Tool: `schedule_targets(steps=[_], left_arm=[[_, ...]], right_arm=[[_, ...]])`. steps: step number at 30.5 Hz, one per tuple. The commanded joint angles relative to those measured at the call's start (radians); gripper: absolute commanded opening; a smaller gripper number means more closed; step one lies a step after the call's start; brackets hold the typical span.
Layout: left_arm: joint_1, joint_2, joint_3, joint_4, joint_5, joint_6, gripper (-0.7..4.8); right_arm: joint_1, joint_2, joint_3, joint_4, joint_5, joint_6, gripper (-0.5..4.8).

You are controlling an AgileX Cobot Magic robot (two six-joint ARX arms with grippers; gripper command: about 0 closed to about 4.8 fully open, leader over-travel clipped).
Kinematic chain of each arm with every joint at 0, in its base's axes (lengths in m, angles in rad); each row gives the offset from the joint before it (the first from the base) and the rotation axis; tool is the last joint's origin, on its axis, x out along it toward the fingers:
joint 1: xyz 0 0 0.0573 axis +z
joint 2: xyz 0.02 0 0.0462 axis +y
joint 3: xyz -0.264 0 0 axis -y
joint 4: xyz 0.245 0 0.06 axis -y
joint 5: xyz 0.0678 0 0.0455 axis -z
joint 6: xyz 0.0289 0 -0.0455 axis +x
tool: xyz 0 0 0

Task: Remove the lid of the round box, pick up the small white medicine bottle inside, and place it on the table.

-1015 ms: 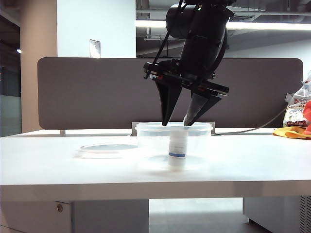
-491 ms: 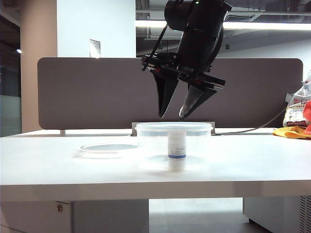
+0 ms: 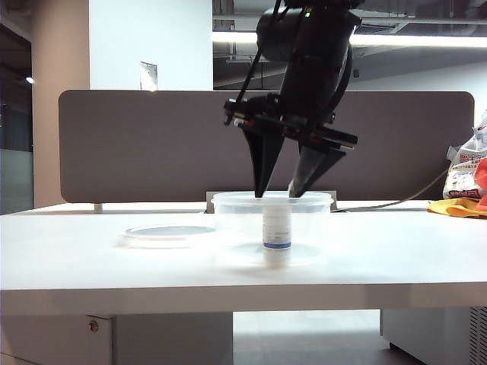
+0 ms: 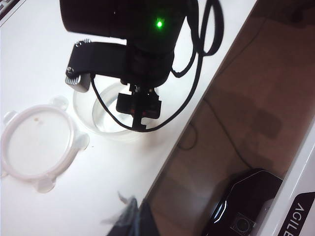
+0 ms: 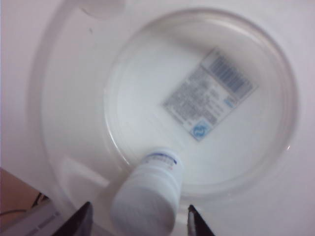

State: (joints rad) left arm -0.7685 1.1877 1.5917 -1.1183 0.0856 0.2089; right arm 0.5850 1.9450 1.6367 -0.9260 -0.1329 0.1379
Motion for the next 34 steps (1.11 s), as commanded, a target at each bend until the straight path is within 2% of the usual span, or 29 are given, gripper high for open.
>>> schedule_targets(steps=[1,8,11,20,24,34], left_arm=[[0.000,-0.003,0.002,0.013,0.001,0.001,-0.06],[0.000,-0.003,0.002,0.017,0.001,0.001,-0.06],[0.000,-0.003,0.002,0.021,0.001,0.001,-0.06],[0.000,-0.003,0.002,0.027,0.001,0.001,-0.06],[0.000,-0.003,0.002,0.029,0.001,0.001,-0.06],[0.000,-0.003,0.002,0.029,0.001,0.001,-0.06]], right_arm=[[0.002,0.010,0.004,-0.023,0.000,0.000,2.45],[0.002,0.012,0.004,-0.019,0.000,0.000,2.41],[0.002,0.012,0.004,-0.019,0.000,0.000,1.98],[0.002,0.012,0.004,-0.019,0.000,0.000,1.96],[0.002,0.012,0.004,-0.019,0.000,-0.007,1.15],[0.002,0.011,0.005,-0.011,0.000,-0.008,1.02]])
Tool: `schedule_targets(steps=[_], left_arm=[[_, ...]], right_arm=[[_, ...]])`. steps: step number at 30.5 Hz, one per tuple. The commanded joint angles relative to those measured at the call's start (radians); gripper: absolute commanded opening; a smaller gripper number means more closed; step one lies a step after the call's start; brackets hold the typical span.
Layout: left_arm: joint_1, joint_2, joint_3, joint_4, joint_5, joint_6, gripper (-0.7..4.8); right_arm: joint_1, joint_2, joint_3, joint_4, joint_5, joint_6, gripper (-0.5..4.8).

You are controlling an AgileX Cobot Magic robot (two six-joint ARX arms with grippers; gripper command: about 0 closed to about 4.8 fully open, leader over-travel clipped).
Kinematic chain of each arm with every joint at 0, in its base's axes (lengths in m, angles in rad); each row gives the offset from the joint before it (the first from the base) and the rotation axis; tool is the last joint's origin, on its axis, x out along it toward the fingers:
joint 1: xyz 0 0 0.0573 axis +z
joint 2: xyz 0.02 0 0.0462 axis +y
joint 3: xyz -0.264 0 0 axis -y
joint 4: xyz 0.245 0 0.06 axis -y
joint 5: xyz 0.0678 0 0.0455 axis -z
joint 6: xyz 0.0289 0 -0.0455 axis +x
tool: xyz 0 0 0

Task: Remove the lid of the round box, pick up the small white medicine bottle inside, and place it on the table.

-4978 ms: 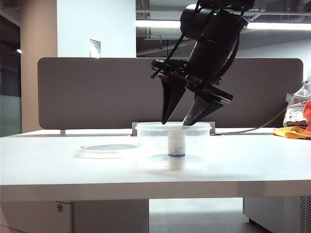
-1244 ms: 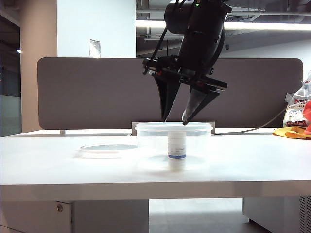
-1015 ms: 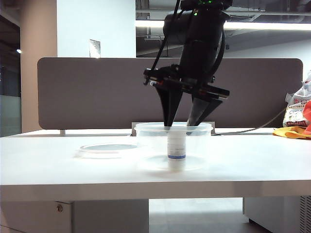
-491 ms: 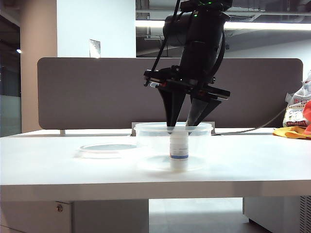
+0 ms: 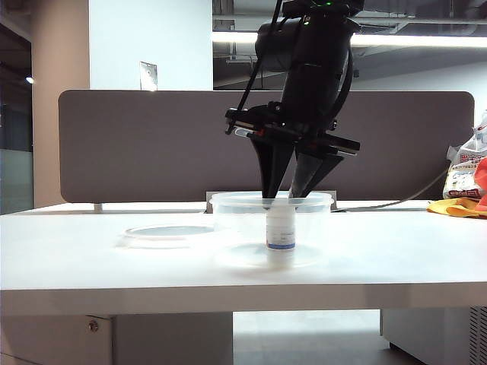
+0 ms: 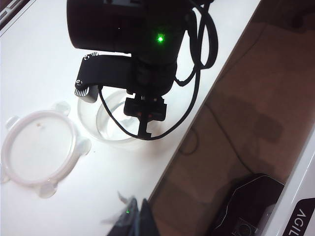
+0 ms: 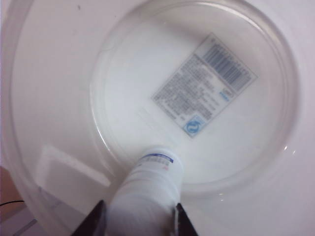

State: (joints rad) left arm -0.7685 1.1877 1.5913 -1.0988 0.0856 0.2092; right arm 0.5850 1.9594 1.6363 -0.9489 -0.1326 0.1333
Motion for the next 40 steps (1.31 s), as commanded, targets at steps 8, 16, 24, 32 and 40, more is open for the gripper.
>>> schedule_targets(steps=[8,16,24,32,40], left_arm=[[0.000,-0.003,0.002,0.009,0.001,0.000,-0.06],[0.000,-0.003,0.002,0.009,0.000,0.001,-0.06],[0.000,-0.003,0.002,0.008,0.000,0.001,-0.06],[0.000,-0.003,0.002,0.014,0.000,0.001,-0.06],[0.001,-0.003,0.002,0.113,-0.004,-0.001,-0.06]], right_arm=[[0.002,-0.003,0.008,0.031,0.000,-0.003,0.89],[0.002,-0.003,0.058,0.034,0.005,-0.011,0.89],[-0.004,-0.003,0.138,0.005,0.055,-0.052,0.88],[-0.065,-0.003,0.200,-0.055,0.071,-0.063,0.87],[-0.129,-0.004,0.257,-0.101,0.071,-0.064,0.87]])
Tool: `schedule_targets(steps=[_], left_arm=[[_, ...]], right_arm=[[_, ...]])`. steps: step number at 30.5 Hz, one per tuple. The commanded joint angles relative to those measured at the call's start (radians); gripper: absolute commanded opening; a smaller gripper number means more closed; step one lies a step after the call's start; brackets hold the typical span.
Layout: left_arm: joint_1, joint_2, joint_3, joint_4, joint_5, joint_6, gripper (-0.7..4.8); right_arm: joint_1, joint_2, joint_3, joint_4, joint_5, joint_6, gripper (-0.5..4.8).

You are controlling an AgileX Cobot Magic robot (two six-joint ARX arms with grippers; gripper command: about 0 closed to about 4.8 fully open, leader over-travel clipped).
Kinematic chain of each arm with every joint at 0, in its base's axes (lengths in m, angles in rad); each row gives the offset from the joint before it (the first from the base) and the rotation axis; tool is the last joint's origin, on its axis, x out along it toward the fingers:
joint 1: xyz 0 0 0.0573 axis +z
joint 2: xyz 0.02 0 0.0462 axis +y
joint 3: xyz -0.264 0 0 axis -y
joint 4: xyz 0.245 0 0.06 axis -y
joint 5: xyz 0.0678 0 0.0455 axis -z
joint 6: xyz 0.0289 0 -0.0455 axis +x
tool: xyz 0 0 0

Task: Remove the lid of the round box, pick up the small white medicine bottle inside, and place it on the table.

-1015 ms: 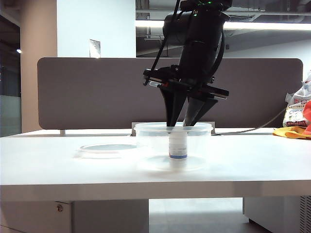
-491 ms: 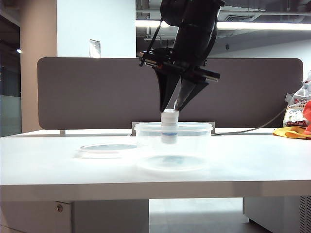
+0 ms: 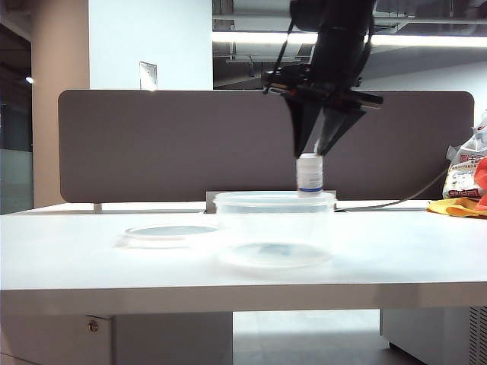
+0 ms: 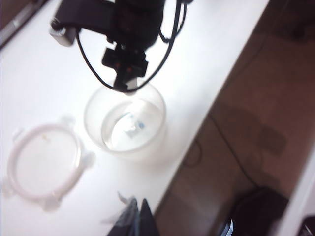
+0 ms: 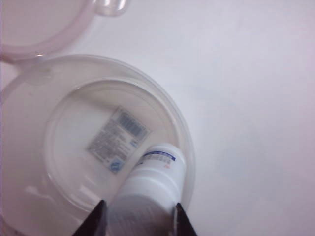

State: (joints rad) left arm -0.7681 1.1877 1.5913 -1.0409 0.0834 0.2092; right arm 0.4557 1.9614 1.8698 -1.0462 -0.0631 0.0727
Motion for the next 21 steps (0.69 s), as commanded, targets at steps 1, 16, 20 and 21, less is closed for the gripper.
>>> schedule_targets(steps=[1,16,20,21], left_arm=[[0.000,-0.003,0.002,0.067,-0.002,-0.001,-0.06],[0.001,-0.002,0.002,0.081,-0.001,-0.001,-0.06],[0.001,-0.002,0.001,0.078,-0.002,-0.003,-0.06],[0.001,-0.002,0.001,0.079,-0.001,-0.003,-0.06]], right_arm=[[0.000,-0.006,0.035,-0.003,0.001,-0.004,0.87],[-0.062,-0.006,0.121,-0.022,0.024,-0.053,0.85],[-0.113,-0.006,0.121,-0.045,0.023,-0.055,0.85],[-0.130,-0.006,0.121,-0.054,0.024,-0.055,0.85]])
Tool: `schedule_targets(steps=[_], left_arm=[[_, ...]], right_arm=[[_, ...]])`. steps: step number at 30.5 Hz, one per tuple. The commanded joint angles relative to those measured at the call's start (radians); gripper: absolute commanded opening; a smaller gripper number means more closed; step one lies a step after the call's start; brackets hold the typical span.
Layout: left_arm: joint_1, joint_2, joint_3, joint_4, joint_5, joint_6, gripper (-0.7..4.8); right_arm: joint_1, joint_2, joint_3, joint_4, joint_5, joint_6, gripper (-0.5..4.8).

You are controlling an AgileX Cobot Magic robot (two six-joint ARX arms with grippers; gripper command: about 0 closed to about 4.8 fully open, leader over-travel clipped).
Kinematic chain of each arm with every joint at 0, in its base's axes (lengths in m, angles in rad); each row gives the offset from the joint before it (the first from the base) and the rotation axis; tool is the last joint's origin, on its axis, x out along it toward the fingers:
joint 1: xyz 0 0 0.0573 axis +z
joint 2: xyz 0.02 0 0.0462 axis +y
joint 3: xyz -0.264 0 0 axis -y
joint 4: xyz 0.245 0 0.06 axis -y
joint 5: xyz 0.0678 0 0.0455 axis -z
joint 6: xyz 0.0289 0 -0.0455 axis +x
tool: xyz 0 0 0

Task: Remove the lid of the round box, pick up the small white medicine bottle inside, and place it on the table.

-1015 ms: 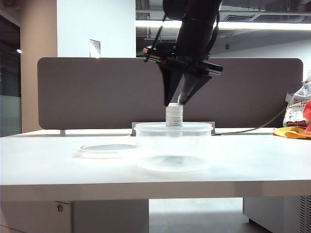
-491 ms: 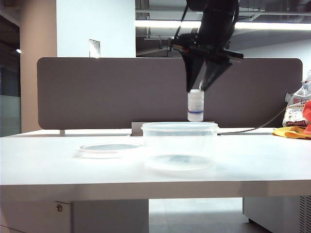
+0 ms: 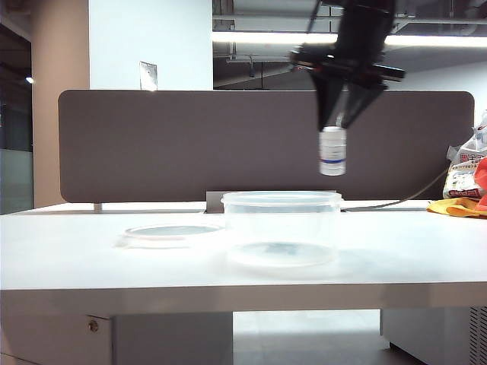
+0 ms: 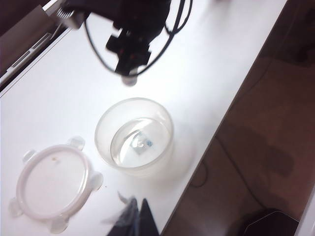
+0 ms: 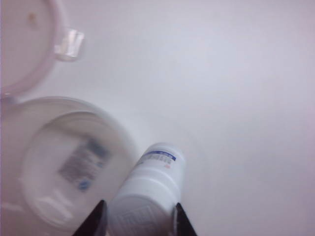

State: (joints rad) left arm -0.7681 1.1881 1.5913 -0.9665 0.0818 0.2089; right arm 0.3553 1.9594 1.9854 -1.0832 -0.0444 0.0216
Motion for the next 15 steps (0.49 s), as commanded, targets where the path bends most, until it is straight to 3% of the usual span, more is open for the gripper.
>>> schedule_targets(steps=[1,15], left_arm=[[0.001,-0.002,0.001,0.005,0.001,-0.003,-0.06],[0.000,0.018,0.001,0.002,0.012,-0.006,-0.06]], right_arm=[[-0.042,-0.003,0.005,-0.024,0.005,-0.003,0.85],[-0.087,0.050,-0.012,-0.058,-0.002,0.031,0.85]])
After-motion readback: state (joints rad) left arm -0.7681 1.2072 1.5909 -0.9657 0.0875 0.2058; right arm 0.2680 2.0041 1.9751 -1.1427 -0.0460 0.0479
